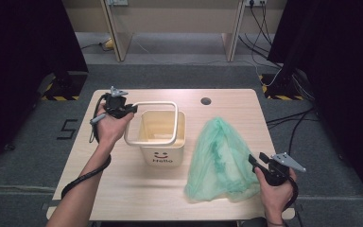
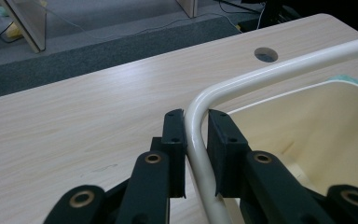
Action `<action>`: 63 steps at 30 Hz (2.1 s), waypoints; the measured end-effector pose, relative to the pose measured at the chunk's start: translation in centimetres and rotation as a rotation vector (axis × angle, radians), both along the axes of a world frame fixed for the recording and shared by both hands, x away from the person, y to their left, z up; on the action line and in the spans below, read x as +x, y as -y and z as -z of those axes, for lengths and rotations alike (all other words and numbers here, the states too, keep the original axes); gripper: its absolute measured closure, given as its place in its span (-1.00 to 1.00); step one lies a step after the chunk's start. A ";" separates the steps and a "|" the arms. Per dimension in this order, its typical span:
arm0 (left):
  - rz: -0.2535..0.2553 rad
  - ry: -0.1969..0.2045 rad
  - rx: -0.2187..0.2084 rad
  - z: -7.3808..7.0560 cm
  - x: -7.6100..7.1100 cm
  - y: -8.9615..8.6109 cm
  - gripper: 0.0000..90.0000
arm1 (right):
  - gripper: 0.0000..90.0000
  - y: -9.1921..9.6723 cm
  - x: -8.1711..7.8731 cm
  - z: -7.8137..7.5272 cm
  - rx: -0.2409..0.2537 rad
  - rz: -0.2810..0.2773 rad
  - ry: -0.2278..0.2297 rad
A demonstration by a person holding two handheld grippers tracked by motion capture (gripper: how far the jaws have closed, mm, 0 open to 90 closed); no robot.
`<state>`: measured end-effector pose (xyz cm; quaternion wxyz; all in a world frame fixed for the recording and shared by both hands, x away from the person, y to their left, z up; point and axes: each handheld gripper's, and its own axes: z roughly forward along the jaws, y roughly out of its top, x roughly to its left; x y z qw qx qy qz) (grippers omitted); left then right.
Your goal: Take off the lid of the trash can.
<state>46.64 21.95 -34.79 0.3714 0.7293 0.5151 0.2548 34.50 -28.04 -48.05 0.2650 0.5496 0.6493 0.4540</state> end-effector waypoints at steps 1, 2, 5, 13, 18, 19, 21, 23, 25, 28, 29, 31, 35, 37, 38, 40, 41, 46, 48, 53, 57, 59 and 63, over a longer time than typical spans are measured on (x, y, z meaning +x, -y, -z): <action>-0.001 -0.002 0.000 0.0 0.0 -0.1 0.70 | 0.11 0.1 0.1 0.0 0.001 -0.001 0.000; -0.001 -0.003 0.002 0.0 0.0 -0.2 0.70 | 0.11 0.1 0.1 0.1 0.003 -0.002 0.000; -0.002 0.000 0.000 -0.1 -0.2 -0.4 0.70 | 0.11 0.0 0.2 0.1 0.000 -0.005 0.002; -0.004 -0.006 -0.003 -0.3 -0.6 -1.5 0.70 | 0.11 -0.2 0.2 -0.1 -0.005 -0.005 0.002; -0.008 -0.010 -0.008 -0.2 -0.9 -2.2 0.70 | 0.11 -0.4 0.1 -0.2 -0.016 -0.008 0.008; -0.009 -0.011 -0.009 -0.2 -1.0 -2.3 0.70 | 0.11 -0.4 0.2 -0.2 -0.017 -0.009 0.009; -0.008 -0.015 -0.010 -0.1 -1.1 -2.4 0.70 | 0.11 -0.4 0.2 -0.2 -0.017 -0.008 0.007; -0.009 -0.017 -0.010 -0.1 -1.1 -2.6 0.70 | 0.11 -0.4 0.2 -0.2 -0.020 -0.007 0.008; -0.008 -0.018 -0.006 -0.1 -1.2 -2.7 0.70 | 0.11 -0.4 0.1 -0.2 -0.020 -0.004 0.009; -0.011 -0.016 -0.006 -0.2 -1.3 -3.0 0.70 | 0.11 -0.3 0.1 -0.2 -0.021 -0.005 0.008; -0.012 -0.017 -0.007 -0.2 -1.3 -3.1 0.70 | 0.11 -0.4 0.2 -0.2 -0.020 -0.005 0.009; -0.015 -0.021 -0.010 -0.1 -1.4 -3.4 0.70 | 0.11 -0.4 0.2 -0.2 -0.021 -0.006 0.009; -0.024 -0.025 -0.022 0.1 -1.6 -3.9 0.70 | 0.11 -0.4 0.1 -0.2 -0.022 -0.006 0.009; -0.027 -0.026 -0.020 0.2 -1.7 -4.1 0.70 | 0.11 -0.4 0.1 -0.2 -0.022 -0.006 0.008; -0.025 -0.031 -0.018 0.3 -1.7 -4.2 0.70 | 0.11 -0.4 0.1 -0.2 -0.023 -0.006 0.008; -0.029 -0.029 -0.015 0.3 -1.8 -4.4 0.70 | 0.11 -0.4 0.1 -0.2 -0.024 -0.005 0.008; -0.030 -0.030 -0.014 0.4 -1.8 -4.5 0.70 | 0.11 -0.4 0.1 -0.2 -0.024 -0.005 0.008; -0.041 -0.029 -0.018 0.5 -2.0 -5.2 0.71 | 0.11 -0.4 0.1 -0.2 -0.024 -0.005 0.007; -0.045 -0.030 -0.020 0.6 -2.1 -5.5 0.70 | 0.11 -0.4 0.1 -0.2 -0.024 -0.005 0.008; -0.054 -0.030 -0.023 0.8 -2.3 -6.1 0.70 | 0.11 -0.4 0.1 -0.2 -0.024 -0.005 0.007; -0.057 -0.032 -0.022 0.9 -2.4 -6.5 0.71 | 0.11 -0.4 0.1 -0.2 -0.024 -0.004 0.008; -0.061 -0.033 -0.024 1.0 -2.5 -6.7 0.71 | 0.11 -0.4 0.1 -0.2 -0.025 -0.005 0.008; -0.064 -0.032 -0.024 1.0 -2.7 -7.0 0.71 | 0.11 -0.4 0.1 -0.2 -0.024 -0.003 0.008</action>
